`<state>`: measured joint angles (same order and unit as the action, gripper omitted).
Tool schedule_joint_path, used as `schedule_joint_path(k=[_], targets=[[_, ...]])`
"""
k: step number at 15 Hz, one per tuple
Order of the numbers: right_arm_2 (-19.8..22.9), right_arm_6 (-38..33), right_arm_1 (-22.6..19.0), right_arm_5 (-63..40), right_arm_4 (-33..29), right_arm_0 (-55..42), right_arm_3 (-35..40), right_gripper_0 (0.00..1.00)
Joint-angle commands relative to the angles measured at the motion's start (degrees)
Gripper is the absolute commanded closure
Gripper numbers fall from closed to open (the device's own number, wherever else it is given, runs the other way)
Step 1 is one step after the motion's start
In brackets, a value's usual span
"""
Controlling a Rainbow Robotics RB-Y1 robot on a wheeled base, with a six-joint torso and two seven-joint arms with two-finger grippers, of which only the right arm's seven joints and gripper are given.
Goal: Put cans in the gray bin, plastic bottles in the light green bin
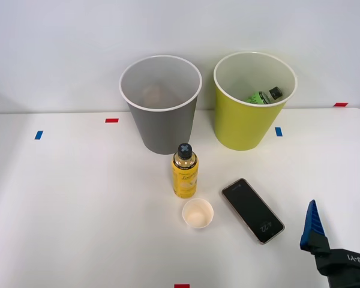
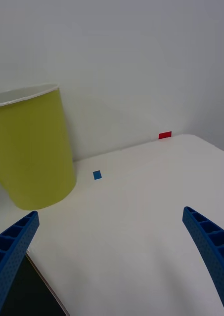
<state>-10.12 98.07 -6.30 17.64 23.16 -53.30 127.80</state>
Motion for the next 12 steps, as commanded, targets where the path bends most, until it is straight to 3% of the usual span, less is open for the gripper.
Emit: schedule_joint_path(k=[1, 6, 9, 12], targets=[[0.19, -11.5, 2.17, 0.29, -8.57, -1.89, -0.01, 0.0], [1.77, -22.04, 1.64, 17.26, -19.91, 0.39, -13.81, 0.0], [-0.07, -20.55, -2.05, 23.85, -21.23, -0.75, -18.03, 0.0], [-1.74, -12.81, -4.69, 28.07, -21.23, -3.3, -20.31, 0.0]])
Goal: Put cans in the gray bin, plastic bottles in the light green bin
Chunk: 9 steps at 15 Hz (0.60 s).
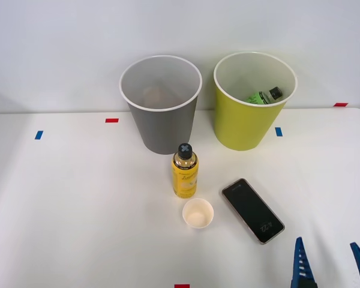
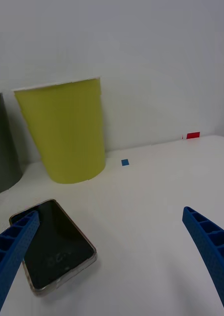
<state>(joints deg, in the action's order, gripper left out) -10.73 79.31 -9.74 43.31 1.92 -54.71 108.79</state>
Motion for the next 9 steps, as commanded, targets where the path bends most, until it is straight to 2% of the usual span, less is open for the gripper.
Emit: schedule_joint_path(k=[1, 5, 9], targets=[[-1.84, 7.35, -1.42, 2.83, 0.1, -2.86, -1.48, 0.0], [-5.09, 7.88, -2.39, 8.11, -0.07, -3.83, -6.4, 0.0], [-6.06, 9.02, -2.39, 13.91, -0.25, -3.83, -12.29, 0.0]])
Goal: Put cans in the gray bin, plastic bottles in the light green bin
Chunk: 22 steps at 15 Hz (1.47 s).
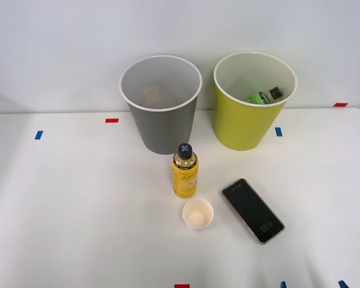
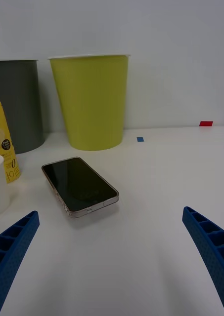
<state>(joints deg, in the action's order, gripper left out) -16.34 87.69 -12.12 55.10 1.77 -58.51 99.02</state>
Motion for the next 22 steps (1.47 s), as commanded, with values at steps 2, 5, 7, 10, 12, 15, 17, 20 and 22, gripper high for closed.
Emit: schedule_joint_path(k=[2, 5, 7, 10, 12, 15, 17, 20, 22], targets=[[-0.89, 1.08, -0.01, 3.26, -0.63, -0.11, -4.27, 0.0], [-1.59, 1.25, 0.16, 3.35, -0.98, -0.55, -4.54, 0.0], [-1.77, 1.43, 0.16, 3.35, -1.15, -0.55, -4.54, 0.0], [-1.77, 1.43, 0.16, 3.35, -1.15, -0.55, -4.54, 0.0], [-1.77, 1.43, 0.16, 3.35, -1.15, -0.55, -4.54, 0.0], [-1.77, 1.43, 0.16, 3.35, -1.15, -0.55, -4.54, 0.0], [-1.77, 1.43, 0.16, 3.35, -1.15, -0.55, -4.54, 0.0], [-1.77, 1.43, 0.16, 3.35, -1.15, -0.55, -4.54, 0.0], [-1.77, 1.43, 0.16, 3.35, -1.15, -0.55, -4.54, 0.0]])
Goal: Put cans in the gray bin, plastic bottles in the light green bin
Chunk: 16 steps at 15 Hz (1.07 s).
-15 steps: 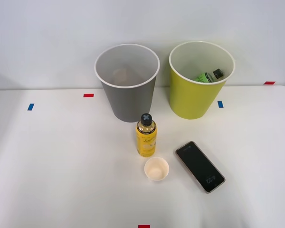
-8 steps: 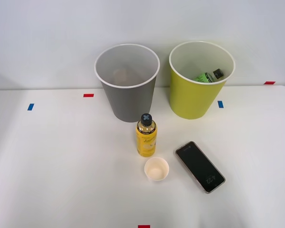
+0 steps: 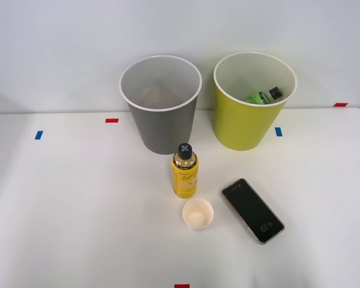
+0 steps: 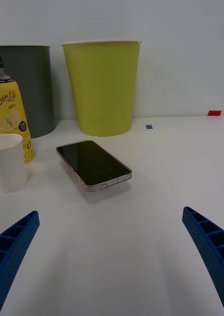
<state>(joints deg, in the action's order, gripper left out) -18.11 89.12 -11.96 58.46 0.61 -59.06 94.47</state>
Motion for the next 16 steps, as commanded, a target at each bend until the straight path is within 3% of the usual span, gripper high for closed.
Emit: schedule_joint_path(k=[1, 16], targets=[[0.0, 0.0, 0.01, -0.01, 0.0, 0.0, 0.01, 0.0], [0.0, 0.0, 0.01, -0.01, 0.0, 0.0, 0.01, 0.0]])
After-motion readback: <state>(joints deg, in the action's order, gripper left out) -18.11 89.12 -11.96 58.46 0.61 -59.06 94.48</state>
